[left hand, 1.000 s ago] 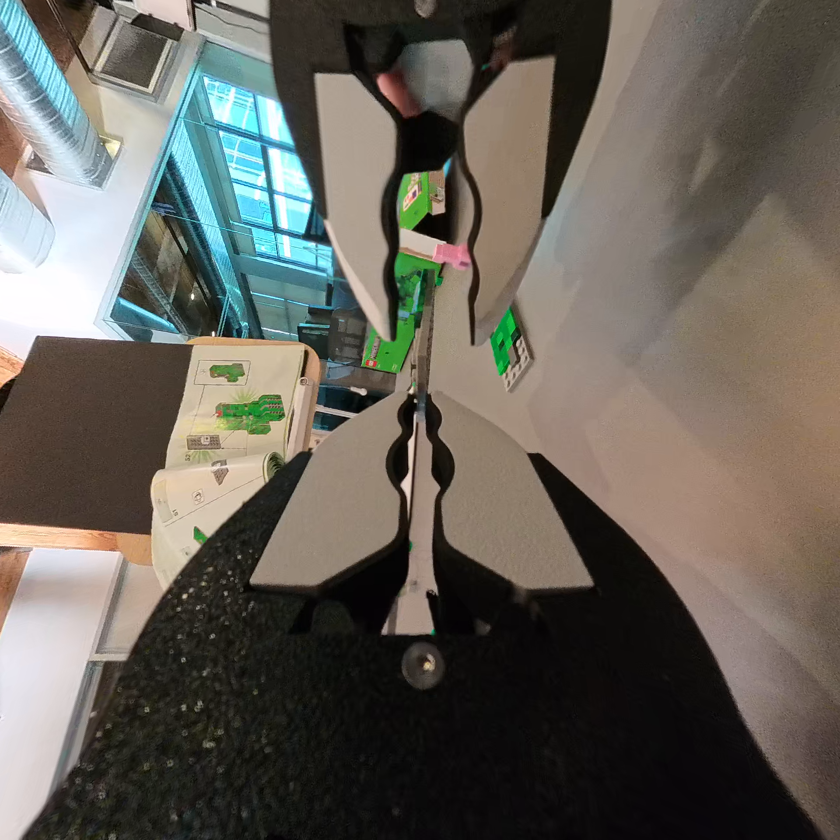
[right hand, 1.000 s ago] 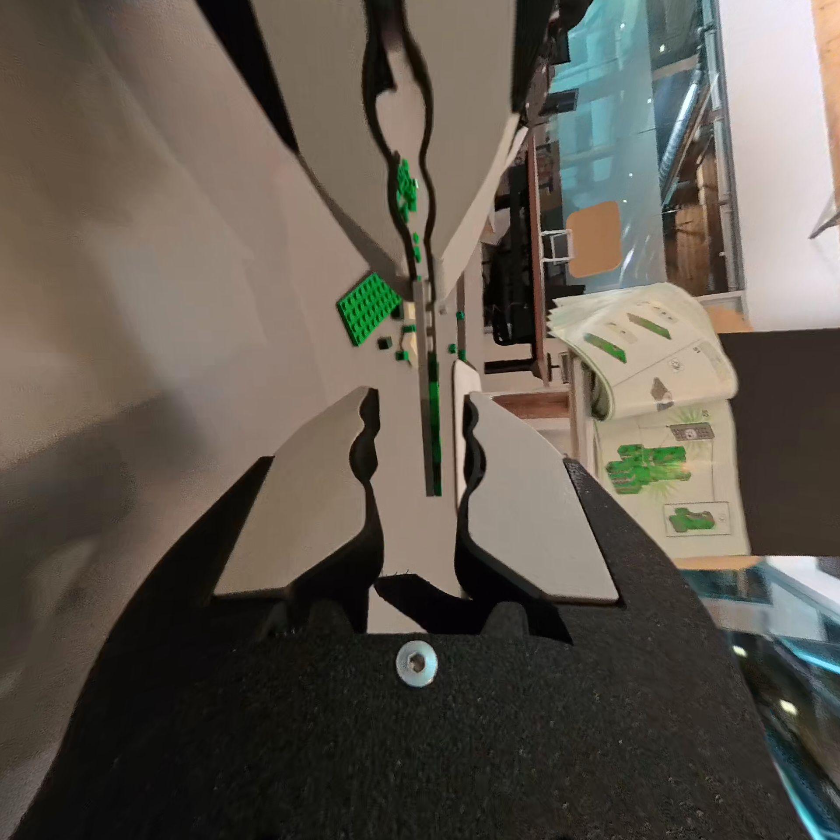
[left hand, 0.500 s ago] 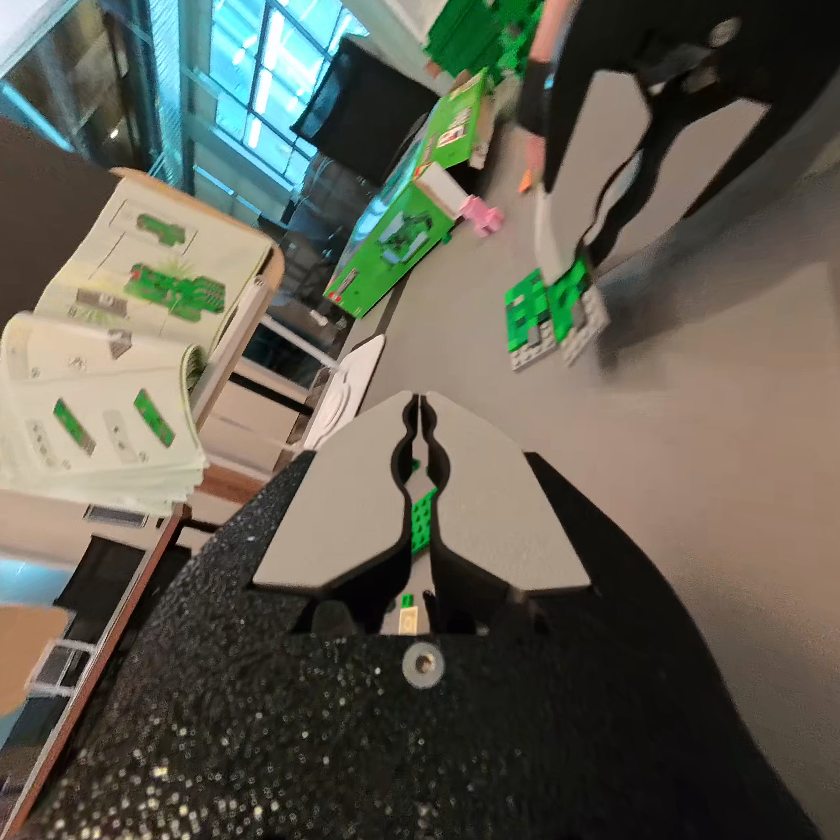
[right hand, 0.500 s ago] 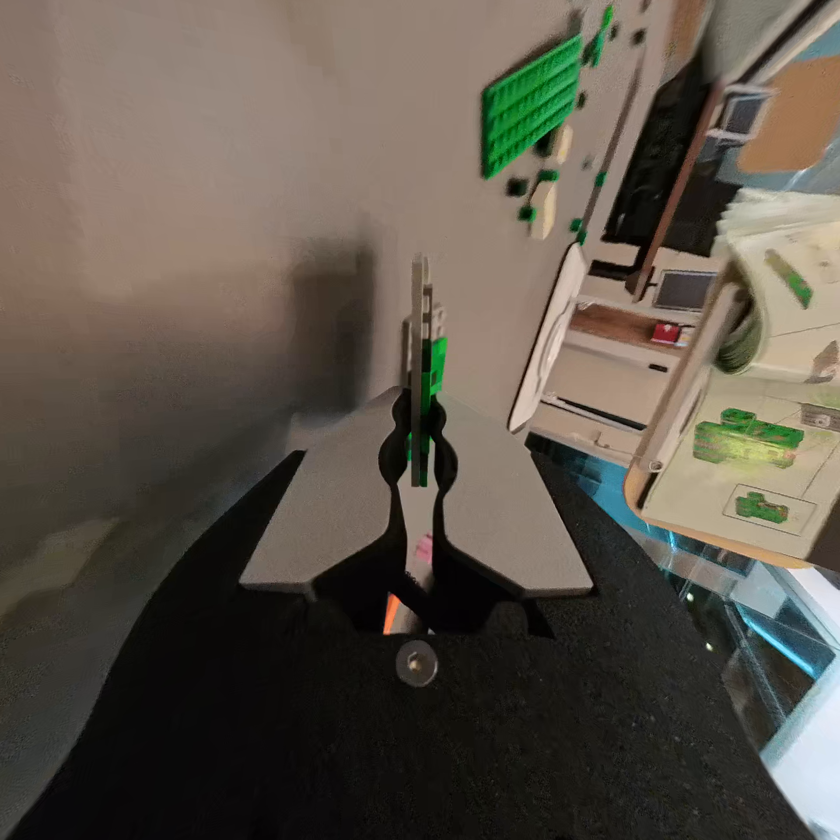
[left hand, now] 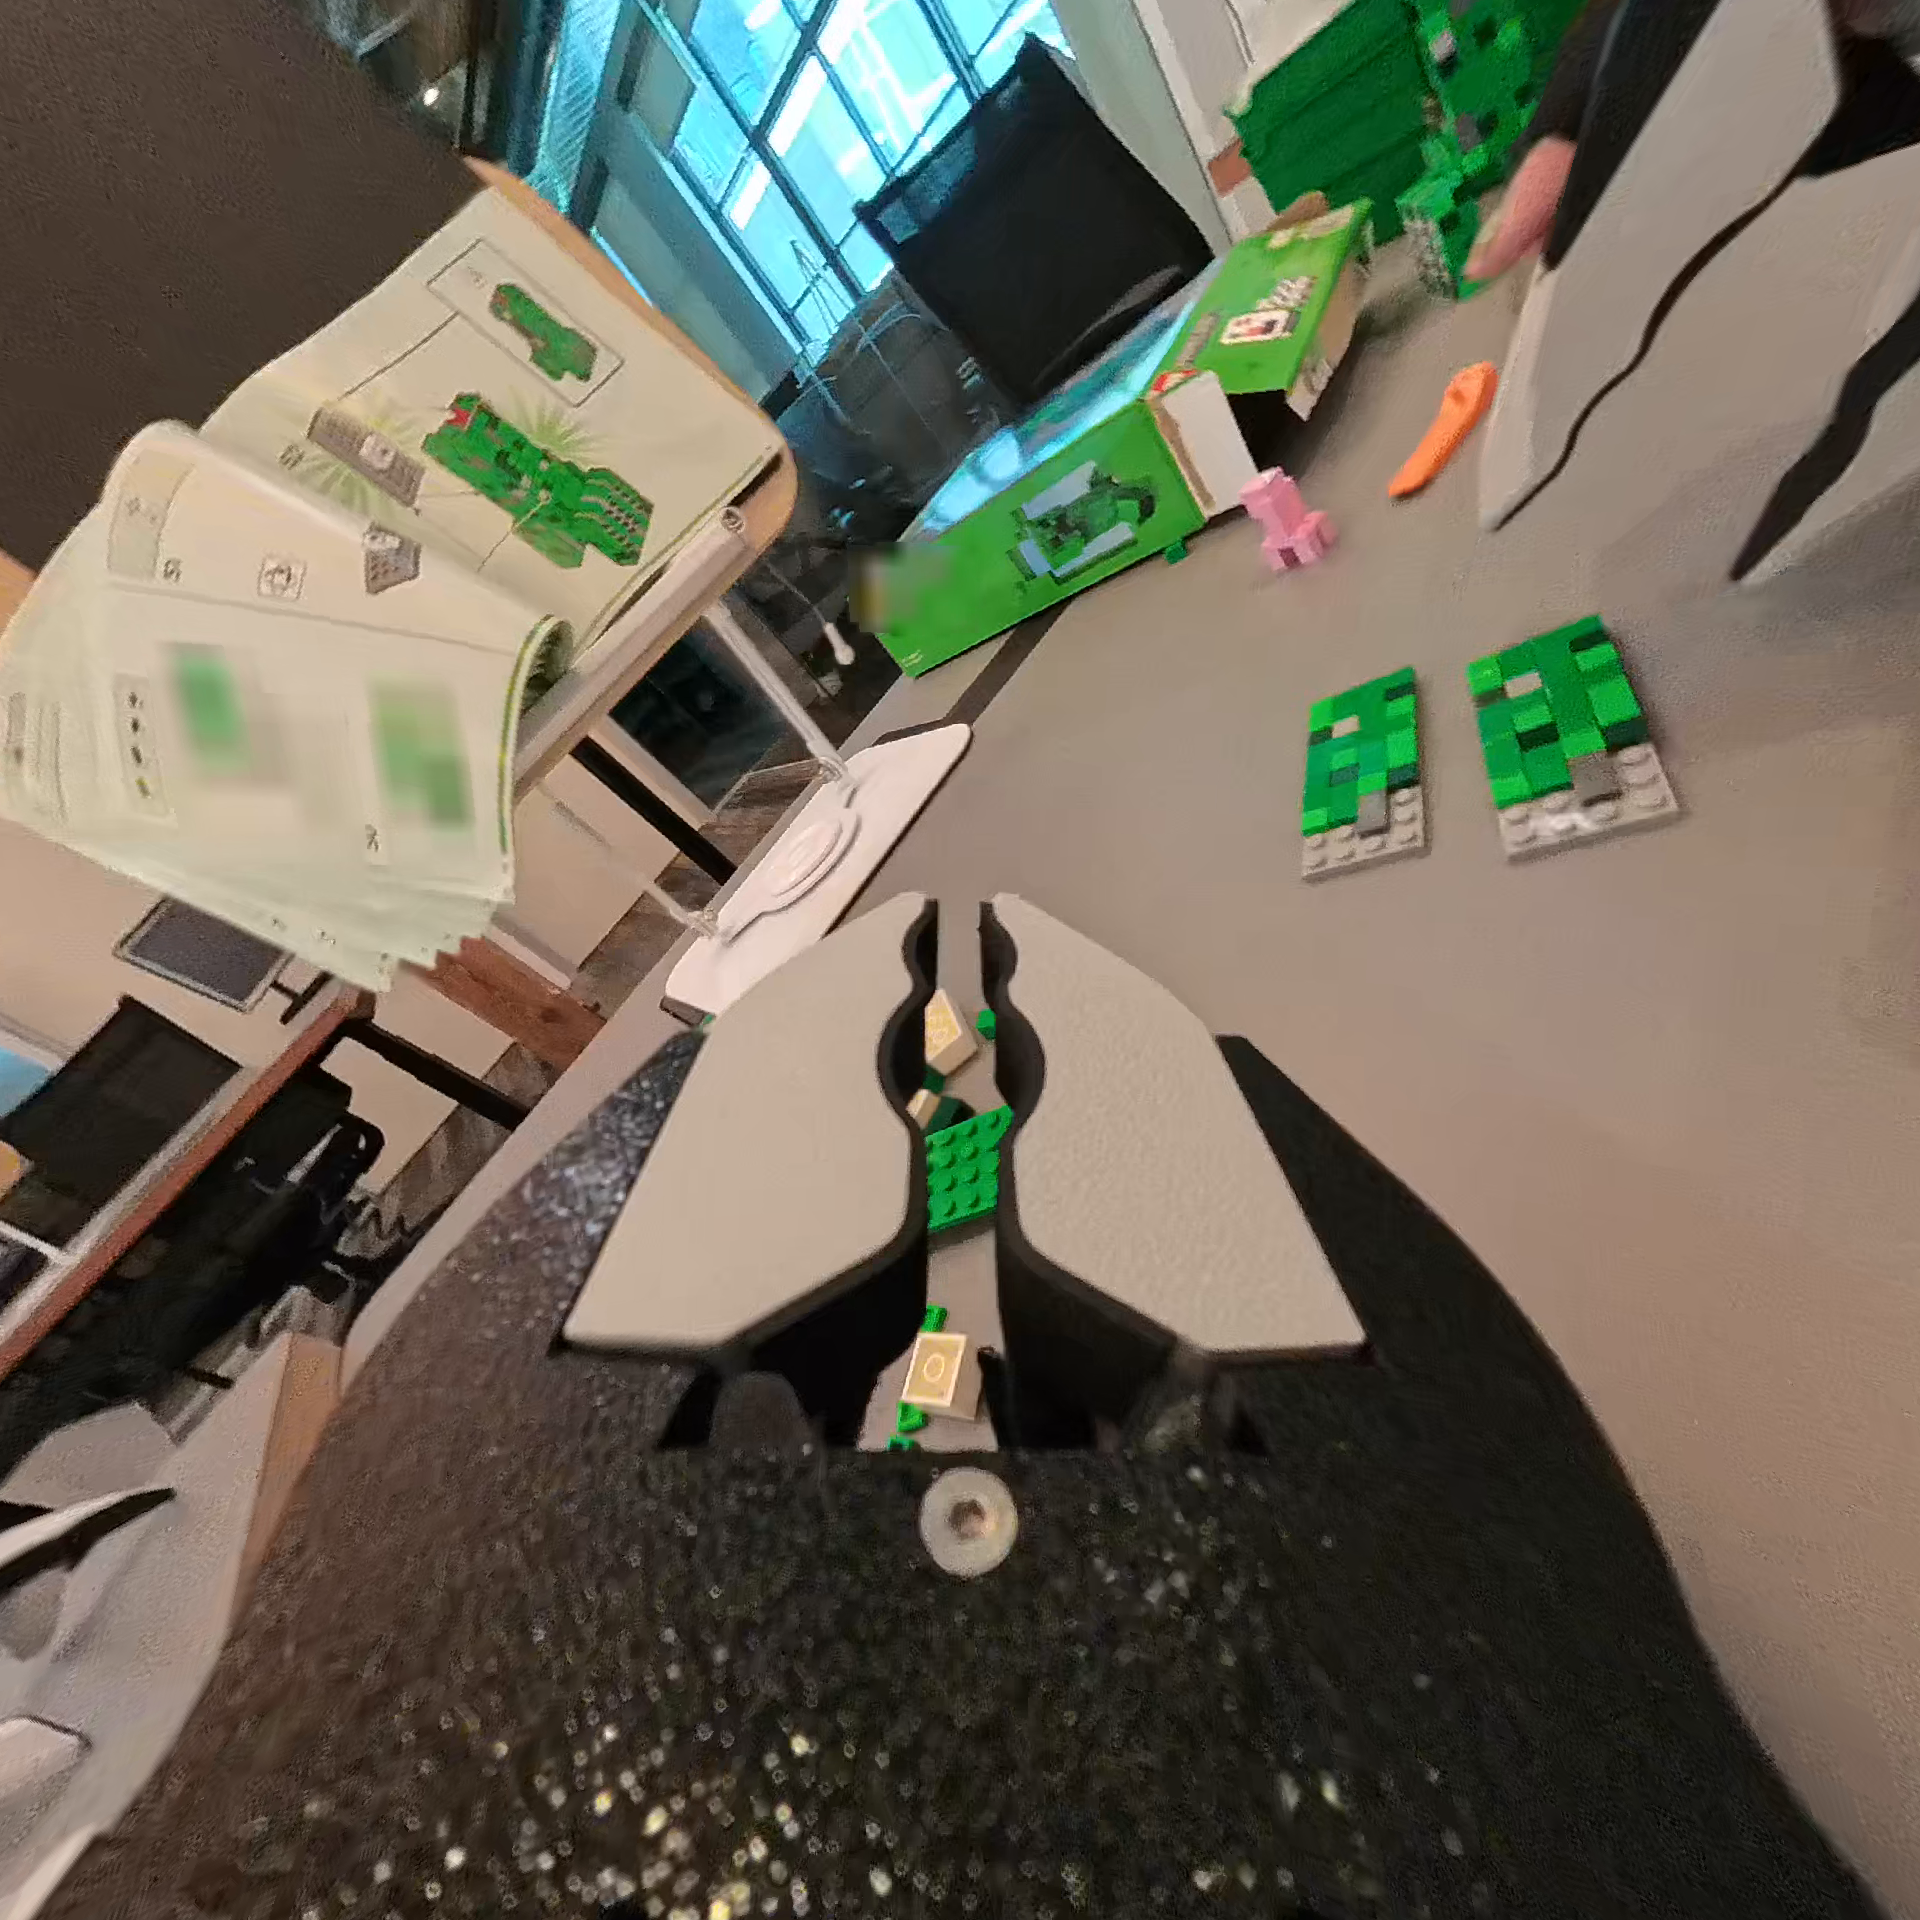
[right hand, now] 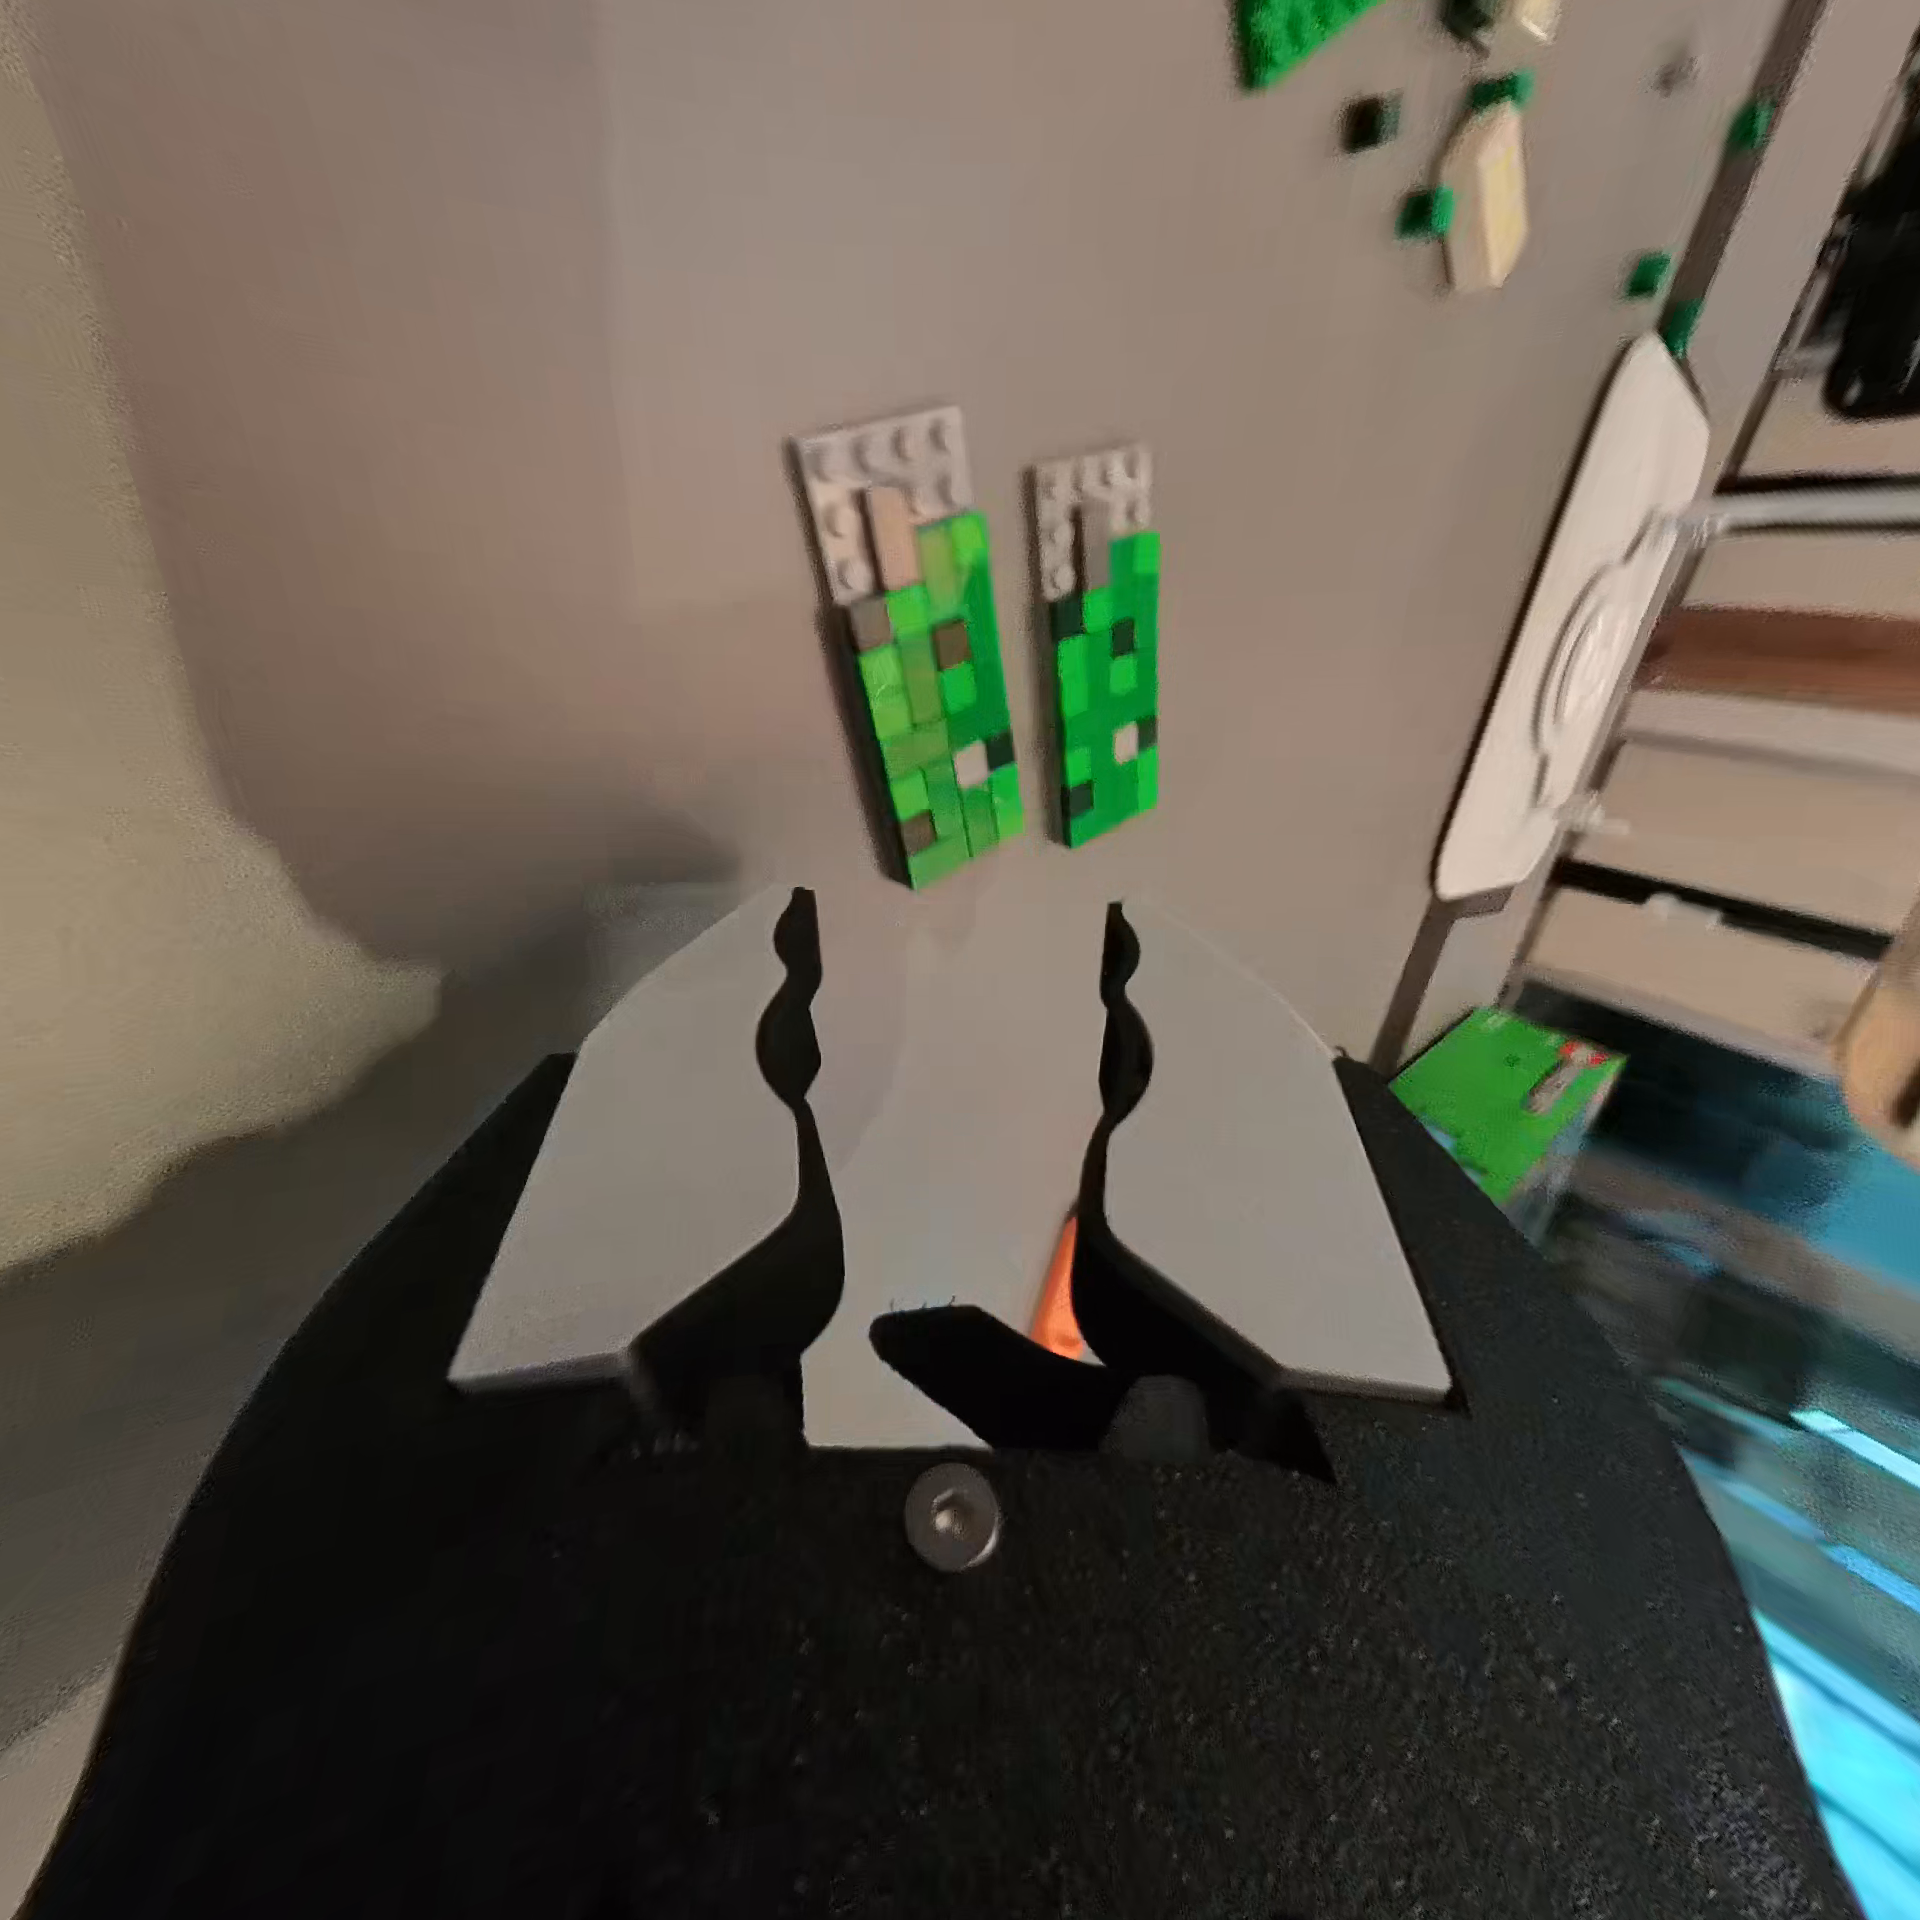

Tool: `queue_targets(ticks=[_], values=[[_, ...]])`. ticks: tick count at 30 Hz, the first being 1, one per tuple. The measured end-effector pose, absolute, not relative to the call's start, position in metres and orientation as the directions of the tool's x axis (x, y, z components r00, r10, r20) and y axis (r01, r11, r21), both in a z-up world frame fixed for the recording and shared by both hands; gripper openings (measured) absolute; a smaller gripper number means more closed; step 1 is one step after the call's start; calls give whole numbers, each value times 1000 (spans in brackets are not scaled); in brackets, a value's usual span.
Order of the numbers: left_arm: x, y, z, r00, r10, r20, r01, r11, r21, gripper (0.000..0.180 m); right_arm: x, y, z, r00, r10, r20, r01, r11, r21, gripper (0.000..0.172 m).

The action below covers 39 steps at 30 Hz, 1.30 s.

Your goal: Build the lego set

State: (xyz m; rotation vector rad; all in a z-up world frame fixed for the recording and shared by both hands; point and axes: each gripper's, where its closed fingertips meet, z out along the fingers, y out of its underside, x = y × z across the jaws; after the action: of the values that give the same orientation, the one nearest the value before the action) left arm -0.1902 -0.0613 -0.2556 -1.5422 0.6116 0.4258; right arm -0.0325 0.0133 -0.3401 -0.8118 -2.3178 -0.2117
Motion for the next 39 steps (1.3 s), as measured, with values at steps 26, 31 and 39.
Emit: queue_targets(ticks=[26,31,39], values=[[-114,-46,-277,833,-476,-280,-373,-110,-921,36,-69,-2,-316,-446,890,95,408,297,-863,0],[-67,-30,-333,786,-615,-72,-395,-408,-824,55,-66,-1,-323,-476,869,134,406,352,-843,6],[-64,-25,-352,796,-602,61,-339,-528,-779,56,-50,-3,-351,-669,738,92,484,526,-699,46]])
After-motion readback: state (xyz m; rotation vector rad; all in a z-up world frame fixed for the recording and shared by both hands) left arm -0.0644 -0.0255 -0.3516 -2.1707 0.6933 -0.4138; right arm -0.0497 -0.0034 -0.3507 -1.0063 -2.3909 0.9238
